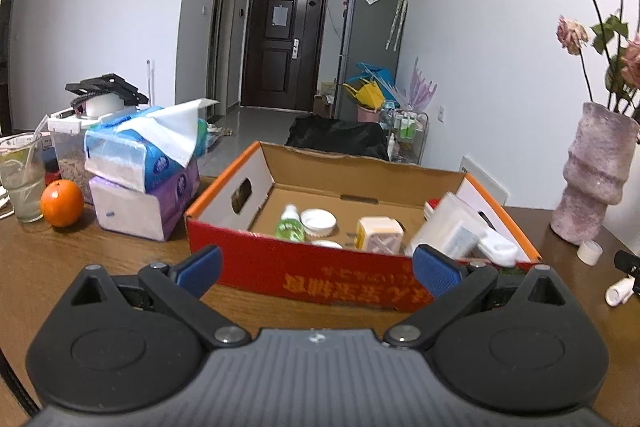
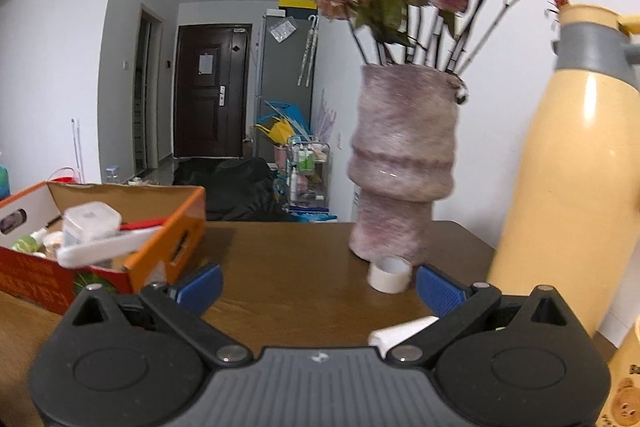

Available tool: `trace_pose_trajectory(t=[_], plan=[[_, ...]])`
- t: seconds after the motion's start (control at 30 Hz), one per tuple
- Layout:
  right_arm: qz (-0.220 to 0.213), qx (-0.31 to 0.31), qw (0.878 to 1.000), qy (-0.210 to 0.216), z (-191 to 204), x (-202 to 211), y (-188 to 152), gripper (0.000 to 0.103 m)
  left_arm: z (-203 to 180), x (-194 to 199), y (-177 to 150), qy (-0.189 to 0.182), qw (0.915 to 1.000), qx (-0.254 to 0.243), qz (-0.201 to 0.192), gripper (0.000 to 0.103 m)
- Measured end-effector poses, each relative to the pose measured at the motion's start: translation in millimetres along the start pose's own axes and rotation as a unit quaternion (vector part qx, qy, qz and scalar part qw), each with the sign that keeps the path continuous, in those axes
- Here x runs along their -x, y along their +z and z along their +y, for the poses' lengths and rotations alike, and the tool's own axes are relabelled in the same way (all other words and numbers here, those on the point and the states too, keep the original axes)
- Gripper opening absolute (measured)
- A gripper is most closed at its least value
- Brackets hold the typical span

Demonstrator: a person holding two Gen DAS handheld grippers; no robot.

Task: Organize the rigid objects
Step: 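Move the right tool toward the white spray bottle beside the vase, then close the right tool on the white spray bottle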

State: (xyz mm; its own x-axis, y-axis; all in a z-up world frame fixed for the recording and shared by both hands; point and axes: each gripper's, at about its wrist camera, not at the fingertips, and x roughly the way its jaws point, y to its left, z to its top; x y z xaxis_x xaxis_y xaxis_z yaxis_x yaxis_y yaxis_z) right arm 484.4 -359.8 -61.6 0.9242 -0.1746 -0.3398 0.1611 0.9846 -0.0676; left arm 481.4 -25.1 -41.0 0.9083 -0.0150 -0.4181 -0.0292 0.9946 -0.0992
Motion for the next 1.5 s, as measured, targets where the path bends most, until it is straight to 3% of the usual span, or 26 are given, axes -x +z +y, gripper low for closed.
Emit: trace_pose_trajectory(t=[0.77,1.17,1.5], plan=[[0.063,0.074,0.995,0.013,-73,-23,-31,0.103,-104,-12,-47,-0.073,0.9928,-0.04,0.087,0.103],[0.1,0.087,0.991,0.024,-79,-66,-33,0.102,-135,-30,-50,-0.111,0.9869,-0.055,0.103,0.103],[0.121,0.096,0.987,0.045,-72,-89,-31,0.101,-142,-41,-47,-0.124,0.9848,-0.08,0.092,0.103]])
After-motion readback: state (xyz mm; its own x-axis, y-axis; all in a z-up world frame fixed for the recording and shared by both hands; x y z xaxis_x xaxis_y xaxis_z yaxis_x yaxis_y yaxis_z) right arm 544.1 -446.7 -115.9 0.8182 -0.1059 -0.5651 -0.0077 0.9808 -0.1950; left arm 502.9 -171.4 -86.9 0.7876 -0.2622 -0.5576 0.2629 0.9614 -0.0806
